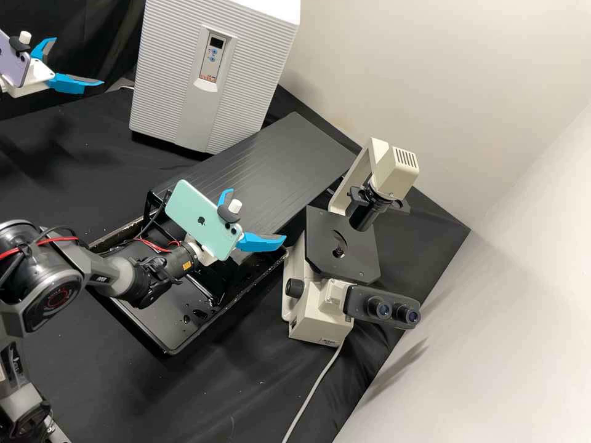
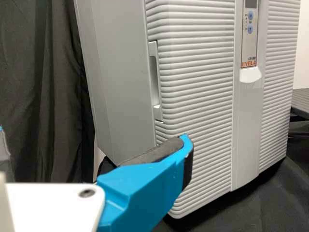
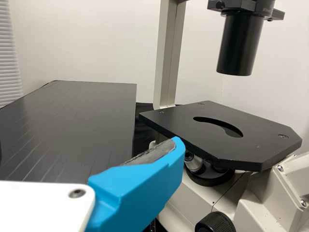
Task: Open the incubator door
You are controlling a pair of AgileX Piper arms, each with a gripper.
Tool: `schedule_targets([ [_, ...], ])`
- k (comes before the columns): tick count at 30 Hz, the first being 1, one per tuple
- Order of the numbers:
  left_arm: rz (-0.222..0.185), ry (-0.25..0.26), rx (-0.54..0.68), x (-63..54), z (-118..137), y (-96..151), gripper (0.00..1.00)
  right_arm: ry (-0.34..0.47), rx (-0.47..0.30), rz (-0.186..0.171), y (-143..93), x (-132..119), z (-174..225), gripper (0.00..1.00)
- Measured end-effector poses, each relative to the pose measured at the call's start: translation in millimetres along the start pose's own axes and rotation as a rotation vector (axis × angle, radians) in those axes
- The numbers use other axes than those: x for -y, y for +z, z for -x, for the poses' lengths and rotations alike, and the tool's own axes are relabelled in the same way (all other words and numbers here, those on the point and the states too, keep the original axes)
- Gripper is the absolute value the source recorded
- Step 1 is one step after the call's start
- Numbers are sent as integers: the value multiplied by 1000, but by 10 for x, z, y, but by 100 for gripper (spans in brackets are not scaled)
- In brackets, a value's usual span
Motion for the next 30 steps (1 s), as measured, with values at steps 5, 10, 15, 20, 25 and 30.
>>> schedule_targets([
  [5,0,0,0,0,0,0,100,0,0,0,0,0,0,100],
  [10,0,0,0,0,0,0,100,0,0,0,0,0,0,100],
  [15,28,-9,49,6,-57,-6,100,0,0,0,0,0,0,100],
  [20,56,-19,143,-8,-227,-40,100,0,0,0,0,0,0,100],
  [25,35,-27,204,-1,-421,-91,100,0,0,0,0,0,0,100],
  [30,19,-26,217,13,-574,-188,100,0,0,0,0,0,0,100],
])
